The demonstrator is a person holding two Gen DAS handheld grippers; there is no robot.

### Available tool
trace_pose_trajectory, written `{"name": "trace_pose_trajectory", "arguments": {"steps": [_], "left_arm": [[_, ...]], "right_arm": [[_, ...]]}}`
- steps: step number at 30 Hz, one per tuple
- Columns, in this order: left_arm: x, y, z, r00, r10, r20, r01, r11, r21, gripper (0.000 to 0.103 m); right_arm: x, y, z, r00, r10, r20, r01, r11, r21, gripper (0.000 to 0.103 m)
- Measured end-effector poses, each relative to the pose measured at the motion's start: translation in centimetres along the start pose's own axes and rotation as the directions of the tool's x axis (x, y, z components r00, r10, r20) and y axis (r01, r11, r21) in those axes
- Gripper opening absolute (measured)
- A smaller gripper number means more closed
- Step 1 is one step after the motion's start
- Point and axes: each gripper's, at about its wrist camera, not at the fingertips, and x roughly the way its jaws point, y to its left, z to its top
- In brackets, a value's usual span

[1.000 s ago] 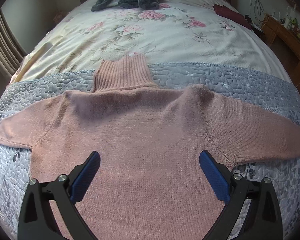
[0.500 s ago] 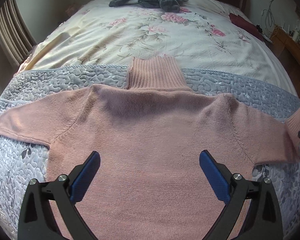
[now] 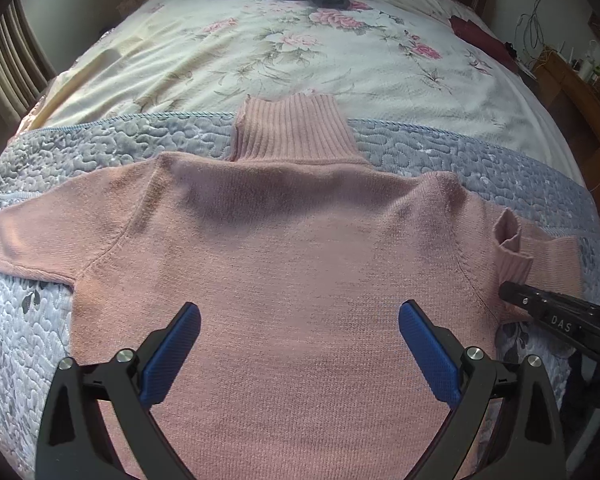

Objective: Fold small clothes

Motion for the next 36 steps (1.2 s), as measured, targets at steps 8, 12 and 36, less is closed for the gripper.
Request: {"name": "trace_pose_trajectory", "arguments": {"steps": [8, 12, 36], "left_arm": [[3.2, -4.5, 0.2, 0.975, -0.187, -0.12, 0.182, 0.982, -0.051, 0.099], [6.1, -7.7, 0.2, 0.926, -0.315, -0.207, 0.296, 0.948, -0.121, 0.092], [6.3, -7.5, 1.7, 0.866, -0.495, -0.065, 0.467, 0.85, -0.244, 0.009]], "right_arm": [[-4.8, -3.2, -4.4, 0.993, 0.118, 0.025, -0.118, 0.993, 0.008, 0.035], [-6.4, -6.3, -6.1, 0.995, 0.08, 0.056, -0.083, 0.995, 0.056, 0.035], [-8.1, -11.5, -9.1, 0.996, -0.014, 0.086, 0.002, 0.991, 0.132, 0.038]]}}
